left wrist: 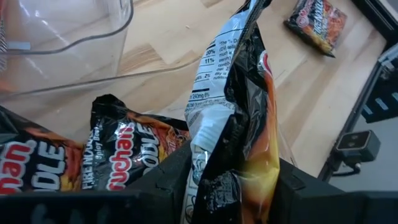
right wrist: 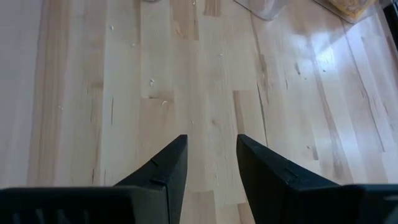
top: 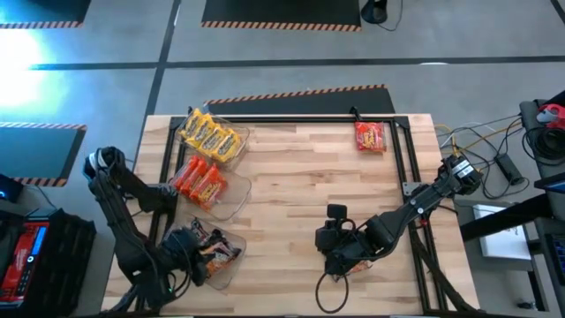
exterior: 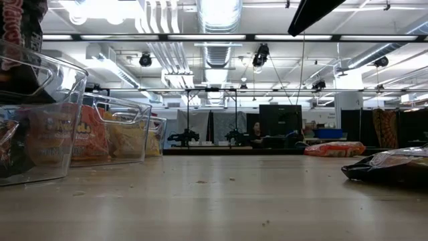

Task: Sort Maruchan noodles
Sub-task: Put the black noodles pack into the bottom transparent bin

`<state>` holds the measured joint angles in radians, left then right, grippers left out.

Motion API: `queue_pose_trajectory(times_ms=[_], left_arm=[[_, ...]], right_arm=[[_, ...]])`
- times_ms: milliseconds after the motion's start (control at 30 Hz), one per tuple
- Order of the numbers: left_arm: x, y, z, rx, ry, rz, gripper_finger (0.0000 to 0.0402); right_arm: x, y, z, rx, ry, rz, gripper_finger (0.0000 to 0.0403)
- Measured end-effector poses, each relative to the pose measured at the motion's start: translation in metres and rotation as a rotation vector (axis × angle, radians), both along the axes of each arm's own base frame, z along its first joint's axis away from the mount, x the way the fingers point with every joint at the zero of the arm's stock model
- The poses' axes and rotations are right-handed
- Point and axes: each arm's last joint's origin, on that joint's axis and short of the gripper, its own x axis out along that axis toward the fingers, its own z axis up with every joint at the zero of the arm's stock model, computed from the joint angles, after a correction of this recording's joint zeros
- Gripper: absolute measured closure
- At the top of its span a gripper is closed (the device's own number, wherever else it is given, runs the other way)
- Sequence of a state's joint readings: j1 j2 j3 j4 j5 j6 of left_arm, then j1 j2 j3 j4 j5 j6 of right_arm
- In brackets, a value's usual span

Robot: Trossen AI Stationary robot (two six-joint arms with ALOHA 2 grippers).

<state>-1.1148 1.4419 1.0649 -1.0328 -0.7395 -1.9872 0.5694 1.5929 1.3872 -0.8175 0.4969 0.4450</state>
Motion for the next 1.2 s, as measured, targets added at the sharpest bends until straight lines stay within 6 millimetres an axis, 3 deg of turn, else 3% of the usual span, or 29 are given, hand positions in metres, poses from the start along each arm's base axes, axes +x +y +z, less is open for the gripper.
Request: queue_pose_trajectory(times_ms=[300,767,1200], left_arm=[[0.007,-0.011,-0.014,-0.026,0.027,0.022,0.0285],[0.023,-0.010,-0.033,0.030,0.178,0.002,0.0284],[0.013,-0.002,-0.041,0.095,0.410,0.030,0.0284]], right_arm=[[0.001,0.001,0.001,0.009,-0.014,0.000,0.0275],[0.002,0.001,0.001,0.012,-0.019,0.000,0.0275],[0.002,0.001,0.001,0.013,-0.020,0.000,0.0275]])
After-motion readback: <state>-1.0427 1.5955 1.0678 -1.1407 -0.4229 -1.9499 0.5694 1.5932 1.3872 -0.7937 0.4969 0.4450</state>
